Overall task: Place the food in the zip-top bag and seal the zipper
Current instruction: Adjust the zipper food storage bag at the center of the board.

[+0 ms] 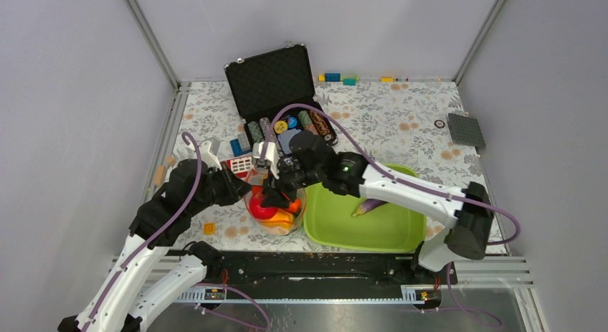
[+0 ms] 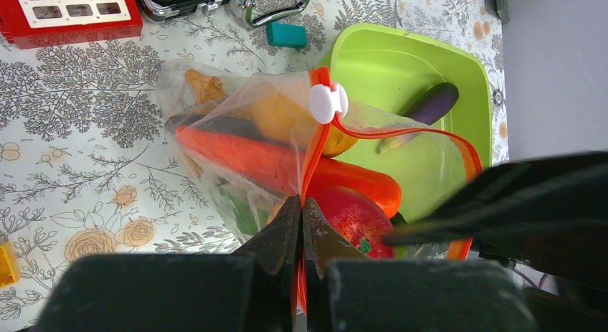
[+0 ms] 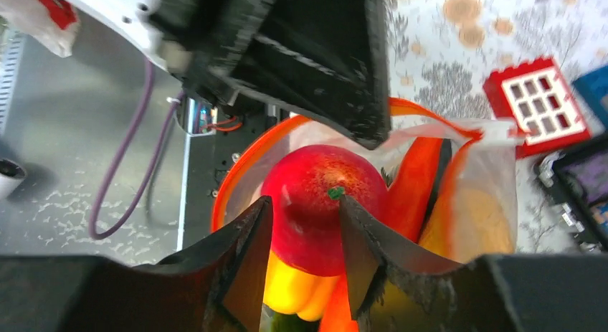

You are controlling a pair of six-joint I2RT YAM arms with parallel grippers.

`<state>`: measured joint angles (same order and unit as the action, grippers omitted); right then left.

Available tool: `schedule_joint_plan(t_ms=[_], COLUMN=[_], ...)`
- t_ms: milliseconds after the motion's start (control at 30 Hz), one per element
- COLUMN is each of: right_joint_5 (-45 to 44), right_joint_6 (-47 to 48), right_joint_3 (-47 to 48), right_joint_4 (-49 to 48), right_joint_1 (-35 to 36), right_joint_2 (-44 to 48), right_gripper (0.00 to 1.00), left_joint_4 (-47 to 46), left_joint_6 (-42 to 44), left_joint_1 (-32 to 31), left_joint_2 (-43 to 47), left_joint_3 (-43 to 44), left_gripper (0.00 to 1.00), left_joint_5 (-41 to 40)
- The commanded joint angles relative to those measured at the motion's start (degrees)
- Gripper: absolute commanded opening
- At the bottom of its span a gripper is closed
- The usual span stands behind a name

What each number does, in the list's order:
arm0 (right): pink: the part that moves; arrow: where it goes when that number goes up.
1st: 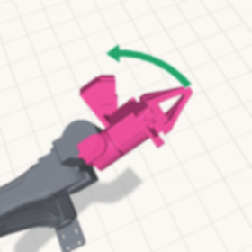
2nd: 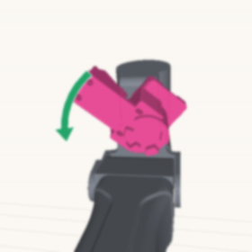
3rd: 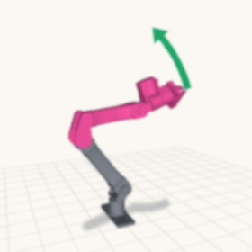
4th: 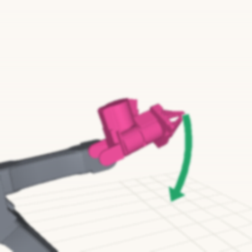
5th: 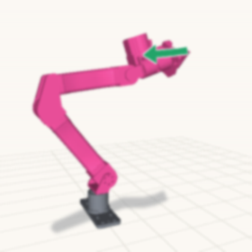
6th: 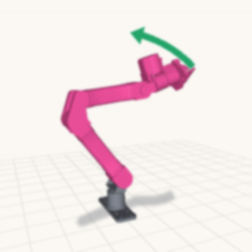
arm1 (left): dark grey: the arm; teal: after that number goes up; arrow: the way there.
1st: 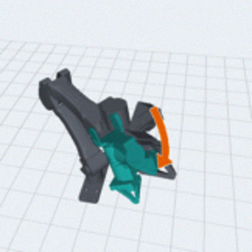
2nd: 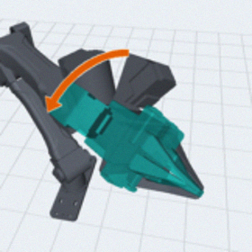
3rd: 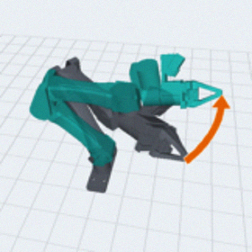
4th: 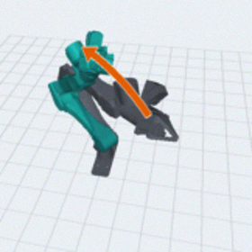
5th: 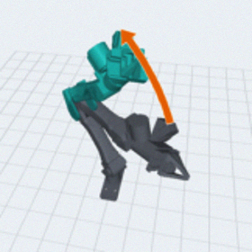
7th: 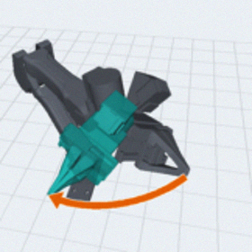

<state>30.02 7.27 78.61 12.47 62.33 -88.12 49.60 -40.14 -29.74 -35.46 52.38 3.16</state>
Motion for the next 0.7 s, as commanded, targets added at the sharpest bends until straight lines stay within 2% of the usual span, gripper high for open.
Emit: schedule_joint_plan(t_ms=[0,67,167,433,667], right_joint_5=[-7.70,-11.59,-14.45,-24.53,-33.50], right_joint_6=[-3.53,-4.48,-5.60,-4.46,-4.54], right_joint_3=[0.14,-1.83,-3.48,-0.68,-1.31], right_joint_4=[1.24,0.77,-0.59,3.27,5.03], right_joint_1=[0.69,0.78,0.95,2.70,2.80], right_joint_2=[-4.52,-5.54,-7.29,-11.70,-10.71], right_gripper=[0.41,0.37,0.38,0.38,0.37], left_joint_4=[-4.25,-4.40,-5.53,-7.60,-7.60], left_joint_6=[-0.56,-0.64,-0.64,-2.07,-2.14], left_joint_1=[-0.05,-0.14,-0.14,-0.23,-0.22], left_joint_2=[0.14,0.15,-0.12,0.04,0.14], left_joint_3=[1.67,1.68,1.44,2.31,2.88], left_gripper=[0.00,0.00,0.00,0.00,0.00], left_joint_5=[2.56,2.78,4.53,8.39,7.04])
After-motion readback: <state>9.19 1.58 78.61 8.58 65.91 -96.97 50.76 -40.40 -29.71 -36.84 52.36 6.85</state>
